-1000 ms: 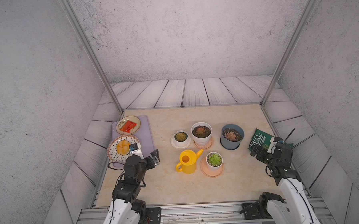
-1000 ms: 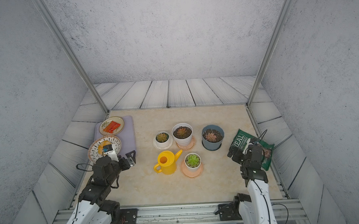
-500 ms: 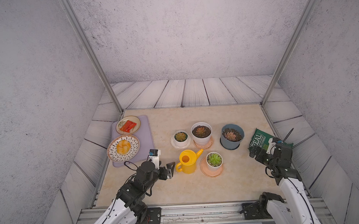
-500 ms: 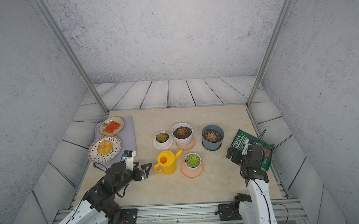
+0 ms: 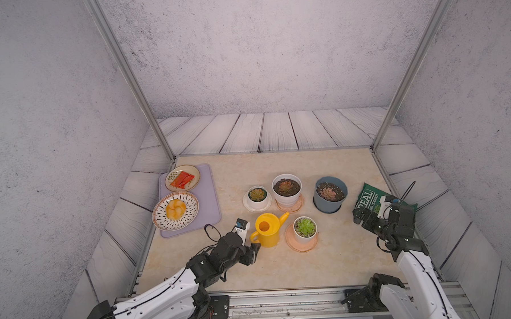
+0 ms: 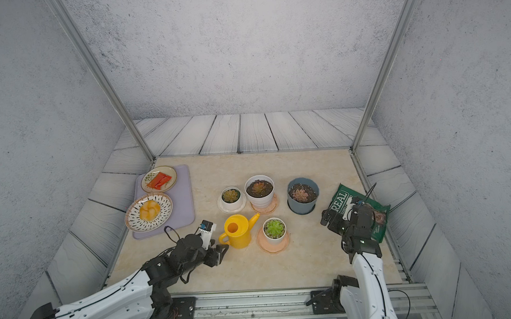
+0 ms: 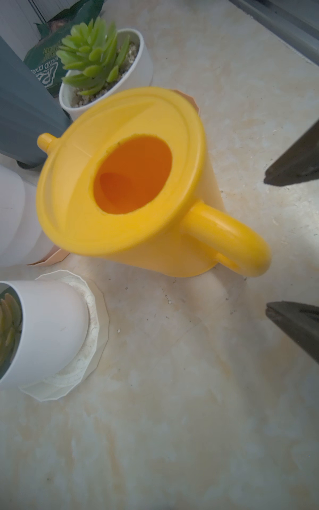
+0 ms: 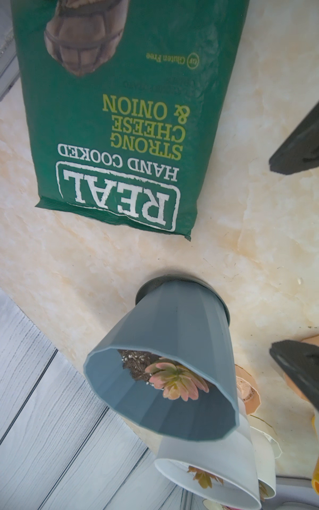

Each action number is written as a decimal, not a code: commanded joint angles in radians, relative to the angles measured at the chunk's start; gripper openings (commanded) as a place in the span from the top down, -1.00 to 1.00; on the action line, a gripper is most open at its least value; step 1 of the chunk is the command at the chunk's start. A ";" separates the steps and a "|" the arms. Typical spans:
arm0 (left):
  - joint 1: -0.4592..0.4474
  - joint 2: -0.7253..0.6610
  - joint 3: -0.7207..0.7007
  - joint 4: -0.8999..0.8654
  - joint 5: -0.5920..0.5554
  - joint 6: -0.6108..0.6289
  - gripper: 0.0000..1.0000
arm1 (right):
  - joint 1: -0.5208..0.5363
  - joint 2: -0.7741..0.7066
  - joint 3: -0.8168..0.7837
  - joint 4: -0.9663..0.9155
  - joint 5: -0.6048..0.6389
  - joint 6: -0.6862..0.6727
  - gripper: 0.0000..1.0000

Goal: Water the succulent around the soil edge
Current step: Pick up the watering can from the center of the board.

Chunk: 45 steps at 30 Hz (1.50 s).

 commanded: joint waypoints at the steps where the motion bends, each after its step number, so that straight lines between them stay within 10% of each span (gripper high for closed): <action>1: -0.023 0.058 0.010 0.087 -0.102 -0.001 -0.32 | 0.006 -0.004 0.024 0.007 -0.008 -0.008 -0.99; 26: -0.052 0.390 0.000 0.430 -0.308 0.032 0.42 | 0.011 0.029 0.026 0.041 -0.017 -0.007 -0.98; 33: -0.052 0.362 0.006 0.415 -0.288 0.123 0.86 | 0.012 0.033 0.027 0.044 -0.009 -0.008 -0.98; 45: -0.052 0.124 0.031 0.222 -0.294 0.204 1.00 | 0.013 0.013 0.023 0.032 0.006 -0.008 -0.99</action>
